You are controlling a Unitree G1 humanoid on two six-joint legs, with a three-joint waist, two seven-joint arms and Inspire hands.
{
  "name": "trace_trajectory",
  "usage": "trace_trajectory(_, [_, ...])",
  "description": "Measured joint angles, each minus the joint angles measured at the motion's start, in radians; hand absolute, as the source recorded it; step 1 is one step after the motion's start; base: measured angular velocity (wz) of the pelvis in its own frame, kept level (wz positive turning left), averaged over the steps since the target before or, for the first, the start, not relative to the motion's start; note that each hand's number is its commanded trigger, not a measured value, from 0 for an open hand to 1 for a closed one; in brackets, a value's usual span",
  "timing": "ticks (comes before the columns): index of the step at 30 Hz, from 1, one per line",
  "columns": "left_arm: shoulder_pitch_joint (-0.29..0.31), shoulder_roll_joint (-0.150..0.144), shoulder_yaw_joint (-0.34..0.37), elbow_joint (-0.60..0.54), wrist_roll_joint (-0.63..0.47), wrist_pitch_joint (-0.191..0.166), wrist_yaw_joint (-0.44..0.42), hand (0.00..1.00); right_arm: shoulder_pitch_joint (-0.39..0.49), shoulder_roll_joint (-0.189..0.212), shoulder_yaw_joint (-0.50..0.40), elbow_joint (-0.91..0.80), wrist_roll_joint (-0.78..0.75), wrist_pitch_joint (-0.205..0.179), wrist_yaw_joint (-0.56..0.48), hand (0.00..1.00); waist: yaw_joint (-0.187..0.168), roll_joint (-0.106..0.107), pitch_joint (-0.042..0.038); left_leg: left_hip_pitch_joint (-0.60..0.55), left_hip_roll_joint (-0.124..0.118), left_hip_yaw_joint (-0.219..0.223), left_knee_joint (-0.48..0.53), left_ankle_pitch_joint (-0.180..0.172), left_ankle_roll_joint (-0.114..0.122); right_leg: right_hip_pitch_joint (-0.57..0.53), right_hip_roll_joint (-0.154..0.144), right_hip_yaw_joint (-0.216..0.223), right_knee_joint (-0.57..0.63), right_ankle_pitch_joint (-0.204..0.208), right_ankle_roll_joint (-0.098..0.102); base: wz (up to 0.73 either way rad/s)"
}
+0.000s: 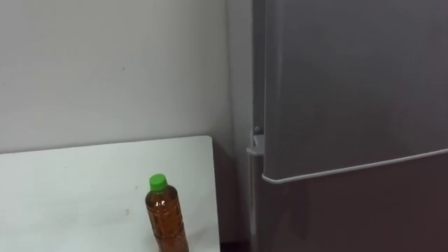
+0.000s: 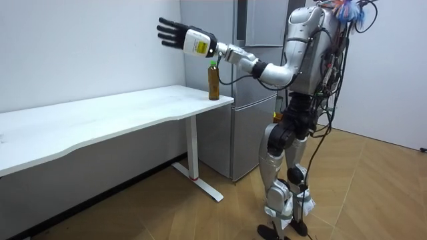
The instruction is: Put the bottle in the upper fridge
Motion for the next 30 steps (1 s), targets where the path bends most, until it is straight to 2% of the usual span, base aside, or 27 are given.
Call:
trace_trajectory(2, [-0.045,0.001,-0.014,0.000,0.000,0.010,-0.023,0.00,-0.008,0.001,0.000,0.000,0.001,0.007,0.000,0.00,-0.018,0.000,0.0038,-0.002,-0.002,-0.003,0.006,0.000,0.000,0.004,-0.002,-0.006,0.000,0.000,0.000,0.08])
trace_trajectory(8, [-0.092,0.000,-0.089,0.000,-0.003,0.047,-0.123,0.00,-0.024,0.013,-0.001,-0.001,0.000,0.015,0.001,0.00,-0.055,-0.008,0.0062,-0.008,-0.001,0.004,0.017,0.000,0.000,0.000,-0.001,0.006,-0.001,-0.001,0.000,-0.02])
trace_trajectory(12, [-0.150,-0.004,-0.142,0.000,-0.017,0.064,-0.167,0.00,-0.038,0.014,-0.001,0.002,0.000,0.017,0.000,0.00,-0.074,-0.006,0.0068,-0.024,0.000,0.007,0.025,0.000,0.000,-0.017,-0.001,0.012,0.001,0.000,0.001,-0.02])
trace_trajectory(14, [-0.175,-0.007,-0.164,0.000,-0.047,0.073,-0.202,0.00,-0.040,0.014,0.000,0.001,0.001,0.019,0.000,0.00,-0.074,0.000,0.0032,-0.020,0.002,0.021,0.021,0.000,0.000,-0.017,-0.001,0.020,0.002,0.002,0.000,-0.13])
trace_trajectory(16, [-0.176,-0.008,-0.180,0.000,-0.069,0.075,-0.229,0.00,-0.040,0.014,0.002,0.001,0.003,0.019,0.000,0.00,-0.081,0.007,-0.0003,-0.017,0.004,0.028,0.018,0.000,0.000,-0.016,0.001,0.023,0.001,0.007,-0.001,-0.10])
trace_trajectory(20, [-0.179,-0.008,-0.219,0.000,-0.128,0.096,-0.278,0.00,-0.060,0.014,0.003,0.025,0.007,0.018,0.001,0.00,-0.107,0.007,0.0051,-0.015,0.006,0.028,0.017,0.000,0.000,-0.014,0.004,0.027,0.001,0.009,-0.003,-0.01])
trace_trajectory(23, [-0.179,-0.008,-0.258,0.001,-0.128,0.112,-0.329,0.00,-0.078,0.014,0.002,0.037,0.006,0.031,0.006,0.00,-0.126,0.003,0.0095,-0.015,0.007,0.027,0.018,0.000,0.000,-0.014,0.005,0.027,0.001,0.009,-0.003,0.00])
trace_trajectory(26, [-0.191,-0.009,-0.293,0.003,-0.129,0.138,-0.374,0.00,-0.081,0.013,0.010,0.034,0.008,0.037,0.009,0.00,-0.132,0.002,0.0111,-0.018,0.007,0.027,0.022,0.000,0.000,-0.018,0.004,0.028,0.000,0.009,-0.003,0.00])
trace_trajectory(30, [-0.214,-0.015,-0.347,0.006,-0.128,0.154,-0.410,0.00,-0.097,0.011,0.024,0.035,0.008,0.047,0.008,0.00,-0.136,0.000,0.0120,-0.020,0.007,0.028,0.024,0.000,0.000,-0.022,0.004,0.031,0.000,0.009,-0.003,-0.01])
